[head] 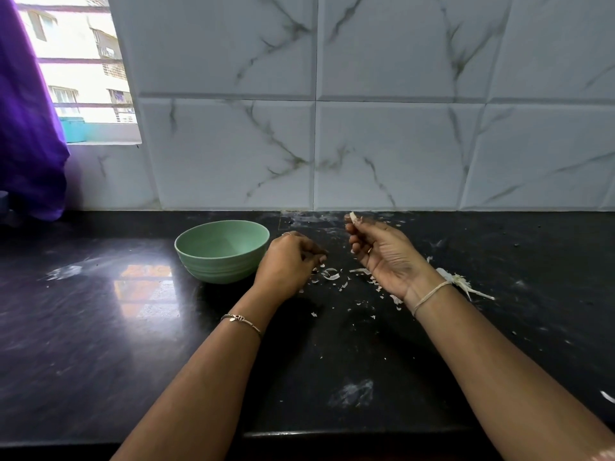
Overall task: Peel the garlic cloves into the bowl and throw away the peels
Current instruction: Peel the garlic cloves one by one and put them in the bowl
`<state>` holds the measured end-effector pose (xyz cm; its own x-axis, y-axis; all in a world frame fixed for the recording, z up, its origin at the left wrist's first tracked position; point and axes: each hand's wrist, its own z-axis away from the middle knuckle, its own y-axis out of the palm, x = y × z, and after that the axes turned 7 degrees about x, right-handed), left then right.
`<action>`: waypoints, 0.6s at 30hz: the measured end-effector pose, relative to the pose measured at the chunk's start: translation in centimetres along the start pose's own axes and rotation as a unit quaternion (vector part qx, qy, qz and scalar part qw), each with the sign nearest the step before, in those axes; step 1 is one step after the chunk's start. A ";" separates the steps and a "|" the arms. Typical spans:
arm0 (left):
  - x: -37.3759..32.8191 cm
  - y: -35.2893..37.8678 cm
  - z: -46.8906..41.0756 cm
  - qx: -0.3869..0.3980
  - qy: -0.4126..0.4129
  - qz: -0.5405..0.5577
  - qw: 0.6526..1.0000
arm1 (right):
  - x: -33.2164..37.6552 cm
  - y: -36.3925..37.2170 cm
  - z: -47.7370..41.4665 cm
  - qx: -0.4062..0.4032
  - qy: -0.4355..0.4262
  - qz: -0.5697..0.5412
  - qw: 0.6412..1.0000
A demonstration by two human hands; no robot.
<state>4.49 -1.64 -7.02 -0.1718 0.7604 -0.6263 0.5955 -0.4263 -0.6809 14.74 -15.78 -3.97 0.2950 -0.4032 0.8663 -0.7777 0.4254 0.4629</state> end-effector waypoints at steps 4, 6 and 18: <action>-0.3 -0.4 0.3 -0.023 -0.022 0.057 0.998 | -0.3 -0.2 -0.2 0.007 0.017 0.009 1.000; -0.3 -0.3 0.3 -0.030 -0.019 0.070 0.997 | -0.5 -0.2 -0.3 0.003 0.022 0.021 1.000; -0.9 -0.3 0.3 -0.015 0.020 0.172 0.985 | -0.9 -0.2 -0.4 0.005 0.030 0.083 0.996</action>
<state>4.26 -2.35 -6.39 0.0756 0.5921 -0.8023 0.6364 -0.6481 -0.4183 14.80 -15.20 -4.74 0.1944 -0.2798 0.9402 -0.8237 0.4739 0.3114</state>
